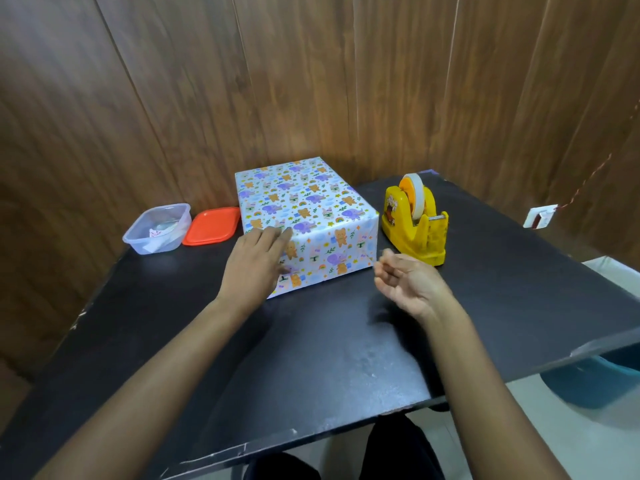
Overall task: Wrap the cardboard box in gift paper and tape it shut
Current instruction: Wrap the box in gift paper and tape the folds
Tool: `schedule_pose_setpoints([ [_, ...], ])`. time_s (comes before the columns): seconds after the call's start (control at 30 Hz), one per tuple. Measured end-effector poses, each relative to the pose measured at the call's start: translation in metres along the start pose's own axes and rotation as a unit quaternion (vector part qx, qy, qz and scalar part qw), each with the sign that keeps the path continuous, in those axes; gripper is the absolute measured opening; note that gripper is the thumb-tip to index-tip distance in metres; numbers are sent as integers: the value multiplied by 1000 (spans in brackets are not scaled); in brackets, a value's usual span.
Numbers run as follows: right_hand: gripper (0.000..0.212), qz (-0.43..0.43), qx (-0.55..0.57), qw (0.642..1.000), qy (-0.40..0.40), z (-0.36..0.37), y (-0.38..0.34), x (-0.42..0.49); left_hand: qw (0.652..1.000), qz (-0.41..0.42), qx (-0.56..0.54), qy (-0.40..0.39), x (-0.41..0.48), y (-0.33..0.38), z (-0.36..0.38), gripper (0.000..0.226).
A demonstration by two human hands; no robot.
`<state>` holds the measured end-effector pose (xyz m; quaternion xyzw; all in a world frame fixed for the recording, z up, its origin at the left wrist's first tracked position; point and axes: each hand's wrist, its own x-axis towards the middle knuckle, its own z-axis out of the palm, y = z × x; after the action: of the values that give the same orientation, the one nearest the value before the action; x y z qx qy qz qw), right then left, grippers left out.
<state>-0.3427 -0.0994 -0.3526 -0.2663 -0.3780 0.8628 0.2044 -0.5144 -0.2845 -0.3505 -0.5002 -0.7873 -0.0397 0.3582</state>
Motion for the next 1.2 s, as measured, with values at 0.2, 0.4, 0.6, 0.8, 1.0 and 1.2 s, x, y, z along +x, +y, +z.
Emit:
schedule_pose_setpoints([
  [0.2,20,53,-110,985,-122,63,61,-8,994,-8,-107,-30,-3,-9,-4,67],
  [0.4,23,64,-77,991,-87,90,88,-1,988,-51,-135,-57,-5,-6,-6,68],
  [0.6,24,82,-37,995,-38,107,100,5,987,-52,-143,-60,-5,-10,-2,66],
  [0.8,25,90,21,996,2,122,110,7,986,-59,-134,-77,-5,-8,-6,67],
  [1.0,25,82,89,992,27,126,118,11,985,-62,-137,-84,-4,-7,-12,61],
  [1.2,23,76,42,996,19,124,118,13,983,-65,-144,-91,-3,-7,-13,63],
])
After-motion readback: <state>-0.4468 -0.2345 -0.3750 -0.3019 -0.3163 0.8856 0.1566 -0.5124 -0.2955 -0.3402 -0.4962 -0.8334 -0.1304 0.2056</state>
